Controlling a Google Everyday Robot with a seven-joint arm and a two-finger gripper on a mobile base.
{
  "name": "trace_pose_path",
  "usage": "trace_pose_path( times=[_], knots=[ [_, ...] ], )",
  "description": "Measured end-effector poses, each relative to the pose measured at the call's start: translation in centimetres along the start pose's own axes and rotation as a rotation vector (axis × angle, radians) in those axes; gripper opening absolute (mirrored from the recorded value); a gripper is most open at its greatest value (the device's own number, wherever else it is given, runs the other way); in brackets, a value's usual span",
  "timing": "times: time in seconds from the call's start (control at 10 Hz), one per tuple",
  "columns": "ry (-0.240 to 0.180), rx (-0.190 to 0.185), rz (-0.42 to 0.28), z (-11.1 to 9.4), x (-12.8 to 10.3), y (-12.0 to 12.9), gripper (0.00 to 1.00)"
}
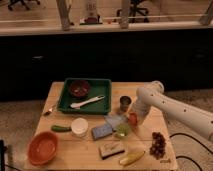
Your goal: Place apple in paper cup
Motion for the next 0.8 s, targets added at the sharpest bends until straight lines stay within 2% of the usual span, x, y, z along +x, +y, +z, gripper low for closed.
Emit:
trace_pose_path(
  times=[0.4, 0.8],
  knots=[
    [0.013, 0.002, -0.013, -0.9, 0.1, -0.4, 0.00],
    [0.038, 0.024, -0.021, -2.7, 0.6, -1.2, 0.00]
  ],
)
